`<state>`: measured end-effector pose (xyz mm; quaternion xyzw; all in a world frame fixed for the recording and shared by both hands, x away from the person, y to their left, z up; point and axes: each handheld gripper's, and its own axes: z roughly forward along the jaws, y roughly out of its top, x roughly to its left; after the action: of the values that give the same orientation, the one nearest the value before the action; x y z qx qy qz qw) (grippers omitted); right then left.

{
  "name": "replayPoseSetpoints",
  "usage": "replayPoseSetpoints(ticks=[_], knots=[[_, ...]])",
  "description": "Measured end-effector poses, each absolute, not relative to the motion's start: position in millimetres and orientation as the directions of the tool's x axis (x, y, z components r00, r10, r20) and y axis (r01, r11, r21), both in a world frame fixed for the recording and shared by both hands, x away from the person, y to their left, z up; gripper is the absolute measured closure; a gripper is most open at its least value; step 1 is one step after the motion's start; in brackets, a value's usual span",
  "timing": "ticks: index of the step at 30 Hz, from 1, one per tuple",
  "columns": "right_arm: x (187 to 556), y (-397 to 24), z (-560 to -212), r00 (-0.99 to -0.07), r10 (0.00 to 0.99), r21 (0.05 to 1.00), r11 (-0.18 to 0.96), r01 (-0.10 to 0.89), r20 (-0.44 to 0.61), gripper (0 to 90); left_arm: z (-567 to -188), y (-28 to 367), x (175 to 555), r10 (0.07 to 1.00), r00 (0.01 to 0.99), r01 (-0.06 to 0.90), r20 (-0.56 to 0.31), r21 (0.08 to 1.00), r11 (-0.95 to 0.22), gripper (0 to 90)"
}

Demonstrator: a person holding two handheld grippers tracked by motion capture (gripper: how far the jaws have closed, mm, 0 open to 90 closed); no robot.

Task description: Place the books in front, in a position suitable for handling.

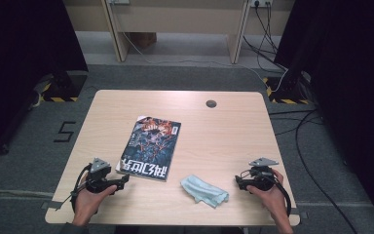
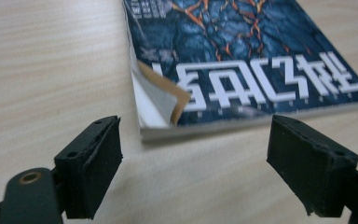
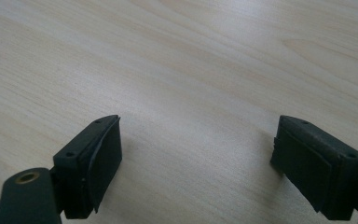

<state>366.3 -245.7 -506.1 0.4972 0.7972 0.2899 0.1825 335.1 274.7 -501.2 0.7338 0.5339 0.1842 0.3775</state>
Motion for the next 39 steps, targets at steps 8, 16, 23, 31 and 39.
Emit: replayPoseSetpoints(ticks=[8, 16, 23, 31, 39], knots=[[367.5, -249.0, -506.8, -0.437, 0.900, 0.652, 0.333, 0.681, -0.003, 16.4, -502.8, 258.4, 359.9, 0.944, 0.300, 0.641, -0.139, 0.762, -0.092, 16.9], [367.2, -248.3, -507.0, -0.437, 0.900, 0.653, 0.332, 0.680, -0.002, 16.2, -510.8, 249.7, 370.9, 0.953, 0.298, 0.674, -0.053, 0.719, -0.171, 17.6], [366.4, -245.8, -506.2, -0.431, 0.902, 0.647, 0.331, 0.687, -0.004, 16.9, -511.0, 256.3, 373.1, 0.951, 0.304, 0.680, -0.050, 0.710, -0.180, 17.5], [365.5, -243.4, -506.1, -0.440, 0.898, 0.646, 0.338, 0.684, -0.005, 17.0, -509.7, 272.6, 381.0, 0.963, 0.270, 0.687, -0.023, 0.705, -0.176, 16.8], [365.7, -244.1, -506.3, -0.437, 0.900, 0.648, 0.335, 0.684, -0.004, 16.9, -508.2, 293.8, 403.9, 0.985, 0.162, 0.693, 0.053, 0.705, -0.151, 14.3]])
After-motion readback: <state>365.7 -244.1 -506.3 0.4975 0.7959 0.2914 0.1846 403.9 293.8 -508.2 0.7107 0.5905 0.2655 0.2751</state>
